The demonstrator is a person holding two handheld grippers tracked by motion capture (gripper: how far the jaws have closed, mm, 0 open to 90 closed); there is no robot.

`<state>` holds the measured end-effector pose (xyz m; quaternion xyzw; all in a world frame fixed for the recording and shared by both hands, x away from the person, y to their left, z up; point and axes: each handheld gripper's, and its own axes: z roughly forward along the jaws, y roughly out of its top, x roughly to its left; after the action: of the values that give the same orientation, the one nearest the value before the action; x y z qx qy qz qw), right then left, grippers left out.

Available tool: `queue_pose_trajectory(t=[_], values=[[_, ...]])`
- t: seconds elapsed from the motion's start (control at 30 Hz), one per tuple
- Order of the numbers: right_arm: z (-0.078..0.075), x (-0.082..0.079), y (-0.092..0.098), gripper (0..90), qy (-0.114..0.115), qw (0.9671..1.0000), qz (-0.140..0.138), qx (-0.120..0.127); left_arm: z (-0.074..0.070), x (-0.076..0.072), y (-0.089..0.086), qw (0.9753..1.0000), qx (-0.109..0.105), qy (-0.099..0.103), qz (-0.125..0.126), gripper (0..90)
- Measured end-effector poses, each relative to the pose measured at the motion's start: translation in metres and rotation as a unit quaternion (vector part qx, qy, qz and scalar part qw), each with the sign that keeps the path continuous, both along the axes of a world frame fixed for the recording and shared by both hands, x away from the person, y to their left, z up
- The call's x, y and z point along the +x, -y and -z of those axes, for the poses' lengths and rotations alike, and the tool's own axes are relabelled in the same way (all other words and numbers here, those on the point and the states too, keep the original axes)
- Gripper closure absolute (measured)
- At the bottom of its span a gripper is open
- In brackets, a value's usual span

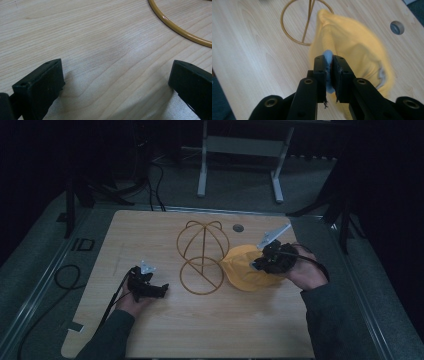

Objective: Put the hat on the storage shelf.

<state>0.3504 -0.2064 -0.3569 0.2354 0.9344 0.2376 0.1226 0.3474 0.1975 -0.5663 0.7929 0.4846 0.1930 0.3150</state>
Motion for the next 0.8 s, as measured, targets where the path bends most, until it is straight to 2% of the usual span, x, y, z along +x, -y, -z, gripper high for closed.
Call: queue_pose_trajectory(t=[0.1,0.17,0.27,0.3,0.33,0.47,0.57,0.8], values=[[-0.003,-0.001,0.001,81.4,0.0,1.0,-0.002,0.001,0.0,0.0,0.0,1.0,0.0,0.0,0.0,0.1],[0.001,0.0,-0.002,81.3,-0.003,1.0,-0.002,-0.008,0.0,0.0,0.0,1.0,0.0,0.0,0.0,0.1],[0.015,0.006,-0.014,81.3,-0.01,0.9997,-0.001,-0.022,0.0,0.0,0.0,1.0,0.0,0.0,0.0,0.1],[0.015,0.006,-0.014,81.3,-0.01,0.9997,-0.001,-0.022,0.0,0.0,0.0,1.0,0.0,0.0,0.0,0.1],[0.024,0.011,-0.022,79.7,-0.016,0.9992,0.003,-0.035,0.0,0.0,0.0,1.0,0.0,0.0,0.0,0.1],[0.031,0.02,-0.028,73.8,-0.015,0.9994,0.013,-0.027,0.0,0.0,0.0,1.0,-0.001,0.001,-0.001,0.1],[0.029,0.021,-0.026,71.2,-0.017,0.9995,0.011,-0.022,0.0,0.0,0.0,1.0,-0.001,0.001,-0.001,0.1],[0.029,0.015,-0.007,63.3,-0.019,0.9993,0.019,-0.027,0.0,0.0,0.0,1.0,0.0,0.0,0.0,0.1]])
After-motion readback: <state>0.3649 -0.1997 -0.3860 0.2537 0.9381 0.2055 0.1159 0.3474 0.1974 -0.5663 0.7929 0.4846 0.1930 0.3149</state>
